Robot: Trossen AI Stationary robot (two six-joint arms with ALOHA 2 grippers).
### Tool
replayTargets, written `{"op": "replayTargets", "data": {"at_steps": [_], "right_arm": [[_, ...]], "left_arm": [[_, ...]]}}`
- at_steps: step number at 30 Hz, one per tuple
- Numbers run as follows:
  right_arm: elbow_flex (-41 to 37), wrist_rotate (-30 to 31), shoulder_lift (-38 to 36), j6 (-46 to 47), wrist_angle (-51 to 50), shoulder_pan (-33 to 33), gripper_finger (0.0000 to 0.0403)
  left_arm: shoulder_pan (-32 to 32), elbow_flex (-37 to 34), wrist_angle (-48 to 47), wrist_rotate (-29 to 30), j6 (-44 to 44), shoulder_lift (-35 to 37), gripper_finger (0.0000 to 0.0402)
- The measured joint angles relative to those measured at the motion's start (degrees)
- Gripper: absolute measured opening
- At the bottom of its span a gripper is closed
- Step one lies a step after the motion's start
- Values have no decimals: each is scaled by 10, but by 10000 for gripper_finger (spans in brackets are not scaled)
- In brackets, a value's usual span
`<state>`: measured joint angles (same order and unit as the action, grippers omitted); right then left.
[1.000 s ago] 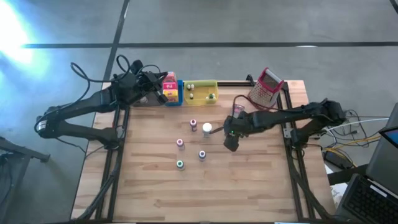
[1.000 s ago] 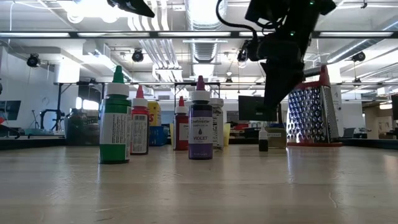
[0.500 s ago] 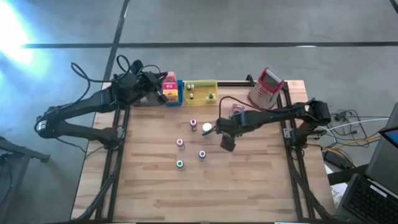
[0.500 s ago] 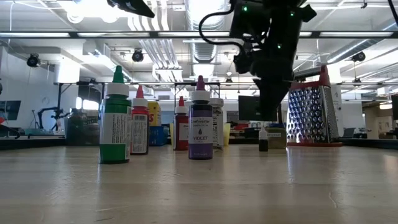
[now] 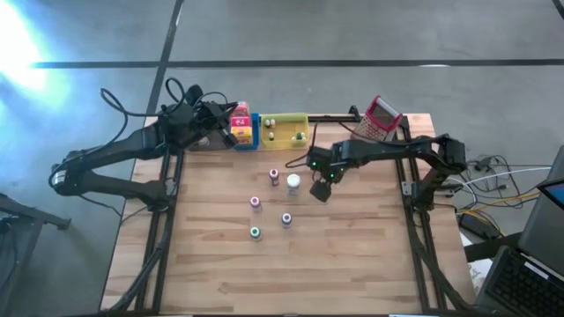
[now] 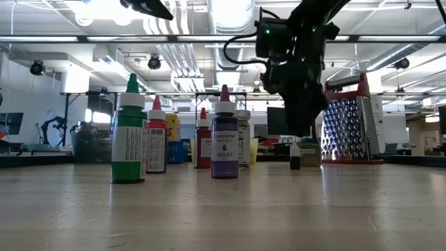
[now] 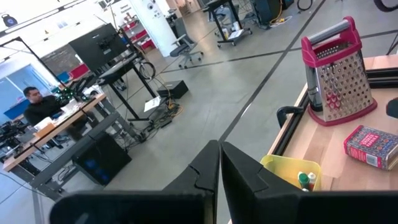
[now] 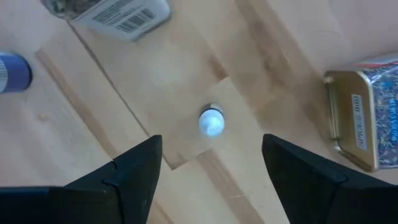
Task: Pick & Place Kitchen Items
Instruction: Put the black food coloring bottle into the yellow bin
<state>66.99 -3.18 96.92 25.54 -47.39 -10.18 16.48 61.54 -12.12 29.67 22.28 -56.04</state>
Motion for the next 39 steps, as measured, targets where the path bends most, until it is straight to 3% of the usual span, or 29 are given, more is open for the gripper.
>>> {"op": "replayTargets", "data": {"at_steps": [17,25,39], "right_arm": [[17,2,67,-28,1,-4,231],[31,3,68,-31,-12,-4,233],[31,3,68,-29,-17,-8,204]], "left_arm": [[0,0,0,0,0,0,22],[0,0,0,0,0,0,22],[0,0,0,0,0,0,22]]}}
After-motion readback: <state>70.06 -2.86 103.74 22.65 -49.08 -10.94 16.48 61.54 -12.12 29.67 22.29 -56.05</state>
